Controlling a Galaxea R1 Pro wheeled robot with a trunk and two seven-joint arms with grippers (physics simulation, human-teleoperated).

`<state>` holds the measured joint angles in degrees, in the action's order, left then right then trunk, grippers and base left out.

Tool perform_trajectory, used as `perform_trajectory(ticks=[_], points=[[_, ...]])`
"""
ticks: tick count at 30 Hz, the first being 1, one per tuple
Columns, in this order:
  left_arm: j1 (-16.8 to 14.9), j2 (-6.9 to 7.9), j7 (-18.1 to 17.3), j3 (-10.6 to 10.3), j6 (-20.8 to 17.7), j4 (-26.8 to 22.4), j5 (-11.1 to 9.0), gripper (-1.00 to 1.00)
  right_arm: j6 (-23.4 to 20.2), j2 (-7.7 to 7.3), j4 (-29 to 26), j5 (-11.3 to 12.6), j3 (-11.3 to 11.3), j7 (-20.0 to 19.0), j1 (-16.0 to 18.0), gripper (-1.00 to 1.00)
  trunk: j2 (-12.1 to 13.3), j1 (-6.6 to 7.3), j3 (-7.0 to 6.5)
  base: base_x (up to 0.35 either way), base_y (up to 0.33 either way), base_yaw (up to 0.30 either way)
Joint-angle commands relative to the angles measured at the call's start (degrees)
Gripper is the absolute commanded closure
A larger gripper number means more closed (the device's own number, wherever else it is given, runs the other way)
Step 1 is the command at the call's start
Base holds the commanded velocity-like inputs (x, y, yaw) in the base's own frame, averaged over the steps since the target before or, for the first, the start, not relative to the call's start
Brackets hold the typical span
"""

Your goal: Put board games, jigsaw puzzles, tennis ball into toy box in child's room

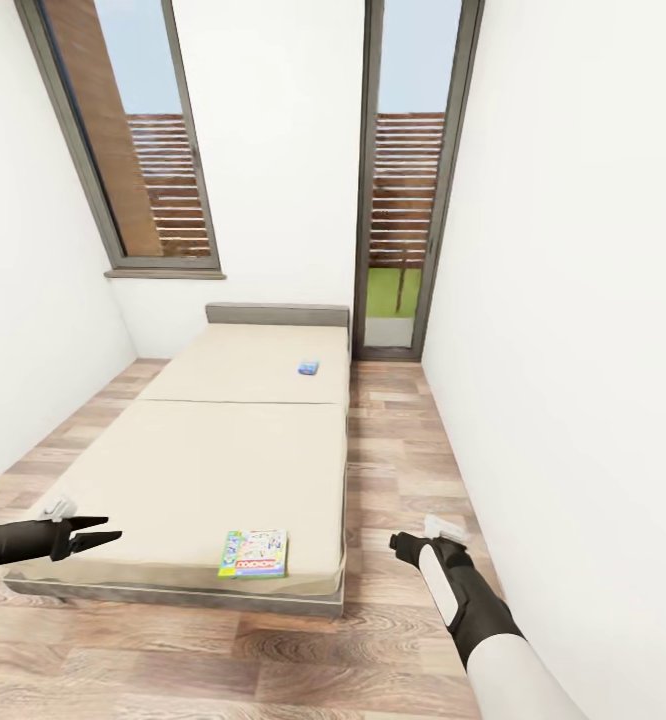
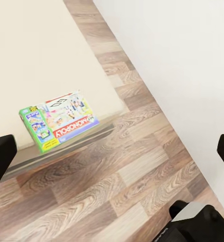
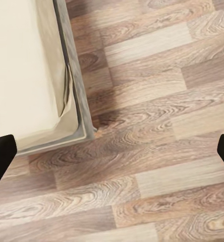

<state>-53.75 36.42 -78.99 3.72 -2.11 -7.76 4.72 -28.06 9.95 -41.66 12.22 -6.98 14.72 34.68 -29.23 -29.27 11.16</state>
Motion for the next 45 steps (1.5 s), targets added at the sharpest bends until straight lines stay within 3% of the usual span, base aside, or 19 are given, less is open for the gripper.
perform_trajectory(ticks=[1,9,12,16,28,45], points=[[0.0,-0.02,-0.2,0.4,-0.2,0.0,0.5,-1.0,-0.2,0.05,-0.1,0.6,-0.2,0.4,0.0,-1.0,-0.1,-0.03,0.11,0.0,0.249,0.0],[0.0,-0.1,-0.2,0.4,-0.1,0.0,0.5,-1.0,-0.2,0.05,-0.1,0.6,-1.8,0.2,0.0,-1.0,-0.1,-0.03,0.11,0.0,0.092,-0.001],[0.0,-0.12,-0.2,0.4,-0.1,0.0,0.5,-1.0,-0.1,0.05,-0.1,0.6,-3.7,-1.5,0.0,-1.0,-0.1,-0.03,-0.02,0.0,0.011,-0.093],[0.0,-0.12,-0.2,0.4,-0.1,-0.1,0.5,-1.0,-0.1,0.05,-0.1,0.6,-4.4,-3.5,0.0,-1.0,-0.1,-0.03,-0.29,-0.008,0.064,-0.154],[0.0,-0.13,-0.3,0.4,-0.1,-0.1,0.5,-1.0,-0.1,0.05,0.0,0.5,-4.8,-4.2,0.0,-1.0,-0.1,-0.03,-1.17,-0.148,0.19,-0.16],[0.0,-0.27,-0.2,0.4,0.0,-0.1,0.5,-1.0,0.0,0.05,0.1,0.4,-4.9,-4.1,0.0,-1.0,-0.1,-0.03,-1.31,-0.181,0.224,-0.013]])
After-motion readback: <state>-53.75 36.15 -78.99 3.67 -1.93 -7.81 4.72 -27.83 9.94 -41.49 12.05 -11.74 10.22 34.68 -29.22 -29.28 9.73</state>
